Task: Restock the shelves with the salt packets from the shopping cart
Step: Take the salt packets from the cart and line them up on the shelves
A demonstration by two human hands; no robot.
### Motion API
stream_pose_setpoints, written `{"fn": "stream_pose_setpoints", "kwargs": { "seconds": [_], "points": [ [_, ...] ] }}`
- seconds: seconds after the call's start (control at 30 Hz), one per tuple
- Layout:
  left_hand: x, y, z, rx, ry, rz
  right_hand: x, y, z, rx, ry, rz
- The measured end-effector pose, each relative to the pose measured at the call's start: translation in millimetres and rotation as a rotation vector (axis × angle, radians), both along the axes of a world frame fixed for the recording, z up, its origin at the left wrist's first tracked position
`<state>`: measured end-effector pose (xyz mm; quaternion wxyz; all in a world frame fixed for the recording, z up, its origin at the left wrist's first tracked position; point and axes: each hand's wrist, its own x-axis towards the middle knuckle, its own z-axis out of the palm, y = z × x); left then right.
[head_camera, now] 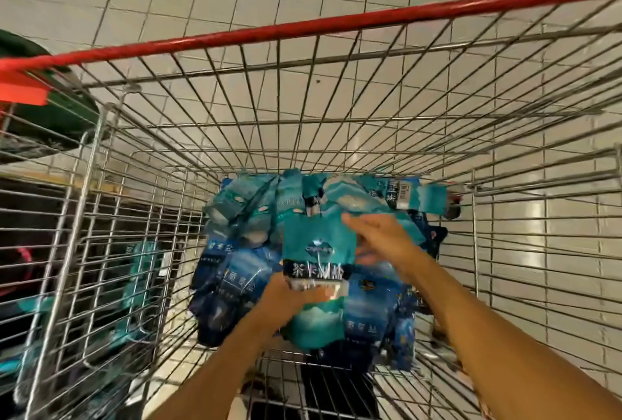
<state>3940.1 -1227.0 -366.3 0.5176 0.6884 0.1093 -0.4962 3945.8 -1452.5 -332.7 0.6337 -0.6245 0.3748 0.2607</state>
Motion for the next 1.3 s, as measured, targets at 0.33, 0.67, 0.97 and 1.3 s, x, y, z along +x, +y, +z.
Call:
{"fn": "stream_pose_setpoints", "kwargs": {
  "seconds": [0.33, 0.67, 0.97, 1.3],
  "points": [
    [25.9, 36.5, 20.1, 0.276, -0.066, 0.201, 101.5, -25.2, -59.1, -0.402, 0.271, 0.253],
    [34.8, 62.9, 44.2, 0.406, -0.069, 0.188, 66.9, 7.4, -68.7, -0.147, 0.314, -0.057],
    [31.9, 52.6, 53.5, 0.266, 0.029, 0.332, 79.7, 11.2, -61.0, 0.200, 0.279, -0.575],
    [41.1, 42.4, 108.5, -0.070, 0.154, 0.502, -36.8, 48.6, 41.9, 0.250, 0.039, -0.381]
  ]
}}
